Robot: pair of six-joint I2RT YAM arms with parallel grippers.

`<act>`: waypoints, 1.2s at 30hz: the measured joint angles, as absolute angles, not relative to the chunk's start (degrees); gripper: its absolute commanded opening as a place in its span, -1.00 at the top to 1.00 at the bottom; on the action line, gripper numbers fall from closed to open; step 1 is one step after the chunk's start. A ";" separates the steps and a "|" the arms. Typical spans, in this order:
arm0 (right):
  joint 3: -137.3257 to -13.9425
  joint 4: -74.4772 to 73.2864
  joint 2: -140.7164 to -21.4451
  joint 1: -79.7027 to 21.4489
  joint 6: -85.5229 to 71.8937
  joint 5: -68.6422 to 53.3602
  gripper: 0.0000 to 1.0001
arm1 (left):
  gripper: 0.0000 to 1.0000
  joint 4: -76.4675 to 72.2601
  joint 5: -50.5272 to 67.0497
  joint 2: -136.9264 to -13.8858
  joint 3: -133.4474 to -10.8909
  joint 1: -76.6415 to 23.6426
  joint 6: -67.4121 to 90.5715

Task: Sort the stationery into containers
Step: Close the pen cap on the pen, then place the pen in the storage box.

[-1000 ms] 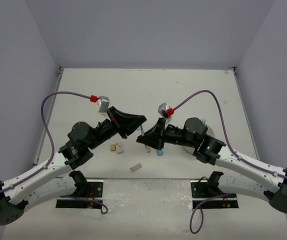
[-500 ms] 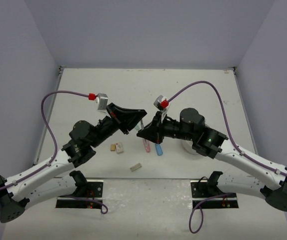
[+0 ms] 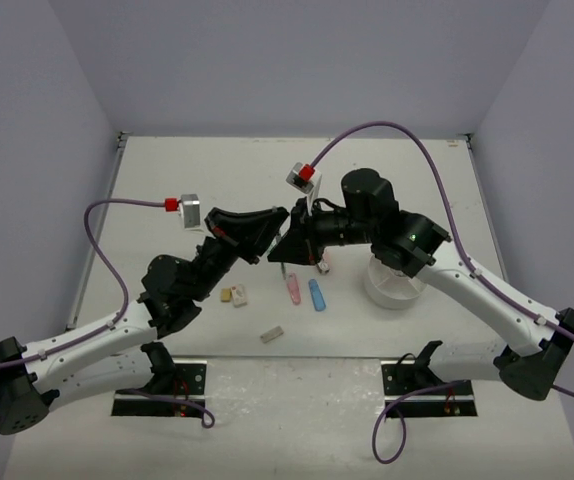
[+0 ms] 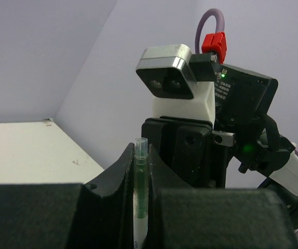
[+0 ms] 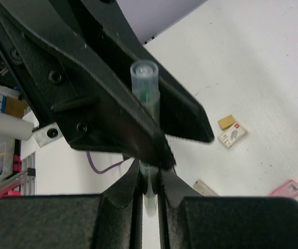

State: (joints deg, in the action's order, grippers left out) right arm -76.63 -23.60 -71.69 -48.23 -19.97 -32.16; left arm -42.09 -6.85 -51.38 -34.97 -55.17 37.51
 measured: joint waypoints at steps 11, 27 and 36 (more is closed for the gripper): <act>-66.97 -10.21 -69.00 -47.90 -22.12 -34.86 1.00 | 1.00 -23.49 -10.06 -49.88 -42.89 -58.94 29.51; -44.53 18.13 -66.67 -47.62 -28.03 -29.30 1.00 | -1.00 -0.68 -20.37 -49.82 -58.07 -63.42 27.12; -43.16 14.29 -62.61 -47.62 -25.74 -19.32 1.00 | -1.00 13.24 -36.56 -48.68 -62.48 -63.40 32.75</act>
